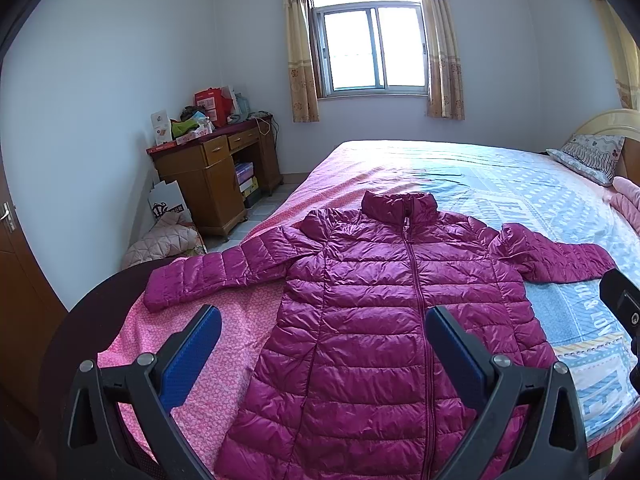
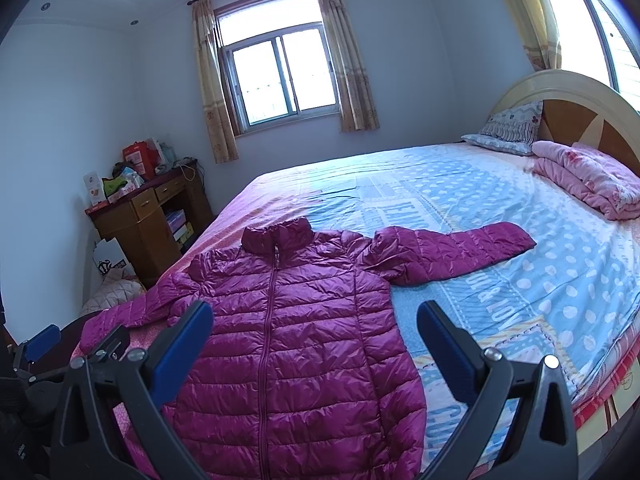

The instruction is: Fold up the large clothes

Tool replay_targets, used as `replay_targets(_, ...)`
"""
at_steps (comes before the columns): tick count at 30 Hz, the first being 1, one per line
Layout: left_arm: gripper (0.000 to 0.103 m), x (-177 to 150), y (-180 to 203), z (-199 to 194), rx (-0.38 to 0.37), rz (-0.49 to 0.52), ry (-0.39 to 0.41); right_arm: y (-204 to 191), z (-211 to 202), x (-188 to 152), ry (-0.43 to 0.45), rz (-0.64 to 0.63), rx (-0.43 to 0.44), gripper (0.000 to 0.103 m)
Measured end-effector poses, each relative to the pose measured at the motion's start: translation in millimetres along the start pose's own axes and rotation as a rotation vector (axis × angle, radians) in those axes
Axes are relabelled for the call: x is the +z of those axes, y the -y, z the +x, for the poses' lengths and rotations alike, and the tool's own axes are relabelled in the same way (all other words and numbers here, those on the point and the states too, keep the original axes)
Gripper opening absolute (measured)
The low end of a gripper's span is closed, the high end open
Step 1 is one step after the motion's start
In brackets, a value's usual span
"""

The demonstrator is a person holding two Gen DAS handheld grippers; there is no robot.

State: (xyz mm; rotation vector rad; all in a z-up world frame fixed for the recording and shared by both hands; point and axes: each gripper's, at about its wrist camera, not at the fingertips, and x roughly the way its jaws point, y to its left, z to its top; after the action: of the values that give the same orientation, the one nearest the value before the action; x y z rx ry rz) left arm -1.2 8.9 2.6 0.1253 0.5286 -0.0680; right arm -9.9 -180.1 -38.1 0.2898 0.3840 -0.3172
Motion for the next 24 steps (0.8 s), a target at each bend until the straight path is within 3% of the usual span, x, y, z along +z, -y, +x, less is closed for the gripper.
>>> replay_targets(24, 0.102, -1.9, 0.3, -0.5, -0.001, 0.001, 0.000, -0.8, 1.3, -3.3, -0.007, 0.003, 0.001, 0.103)
